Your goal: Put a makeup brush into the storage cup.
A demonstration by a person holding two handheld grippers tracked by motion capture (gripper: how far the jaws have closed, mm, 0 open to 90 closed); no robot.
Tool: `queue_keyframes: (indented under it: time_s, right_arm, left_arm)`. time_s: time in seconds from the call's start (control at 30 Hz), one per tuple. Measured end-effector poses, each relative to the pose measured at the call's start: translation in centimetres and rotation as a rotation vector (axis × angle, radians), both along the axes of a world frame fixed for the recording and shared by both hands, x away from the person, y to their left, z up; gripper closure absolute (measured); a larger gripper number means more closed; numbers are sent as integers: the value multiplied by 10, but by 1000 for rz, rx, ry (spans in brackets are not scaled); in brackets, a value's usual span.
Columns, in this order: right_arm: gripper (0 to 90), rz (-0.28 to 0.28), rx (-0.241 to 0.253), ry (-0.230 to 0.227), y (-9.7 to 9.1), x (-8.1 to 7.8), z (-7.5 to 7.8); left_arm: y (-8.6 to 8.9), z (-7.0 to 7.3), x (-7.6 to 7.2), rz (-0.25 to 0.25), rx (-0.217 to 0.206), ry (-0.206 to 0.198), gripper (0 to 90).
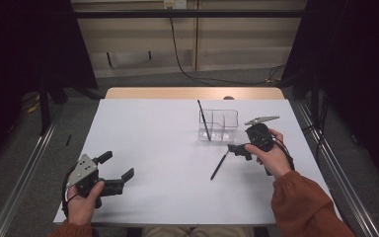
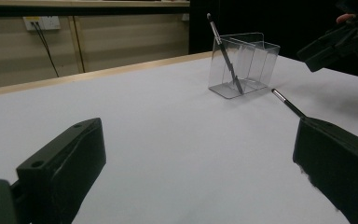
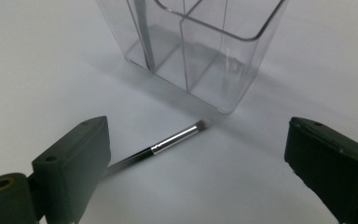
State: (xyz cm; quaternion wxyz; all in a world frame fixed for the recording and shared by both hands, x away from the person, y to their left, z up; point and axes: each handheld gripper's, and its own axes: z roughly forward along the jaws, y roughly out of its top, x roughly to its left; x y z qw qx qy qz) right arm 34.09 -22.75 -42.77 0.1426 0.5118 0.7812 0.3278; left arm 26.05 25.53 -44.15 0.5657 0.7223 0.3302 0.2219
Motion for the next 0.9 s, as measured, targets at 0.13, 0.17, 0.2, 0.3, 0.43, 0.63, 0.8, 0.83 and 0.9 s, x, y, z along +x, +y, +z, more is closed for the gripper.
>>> queue_keyframes:
  time_s: [0.13,0.17,0.2,0.3,0.43,0.63,0.8,0.83,0.9]
  right_arm:
    - [64,-13,-10,55,2,4,-6]
    - [65,-11,-19,65,3,5,-7]
    - [65,-14,-24,78,4,7,-8]
    - [65,-10,-30,116,7,11,-9]
    - [61,-21,-58,137,13,16,-8]
    - [60,-19,-95,167,21,19,-13]
    - [55,-8,-116,175,26,20,-18]
    - [48,-1,-116,179,27,21,-19]
    - [55,-9,-114,178,28,22,-20]
  left_arm:
    - [0,0,0,-1,0,0,24]
    - [0,0,0,-1,0,1,24]
    - [0,0,0,0,-1,1,24]
    - [0,0,0,0,0,1,24]
    - [0,0,0,0,0,1,24]
    - [0,0,0,-1,1,1,23]
    - [0,0,0,-3,2,1,23]
    - [0,-1,0,-3,2,1,24]
    - [0,-1,0,-3,2,2,24]
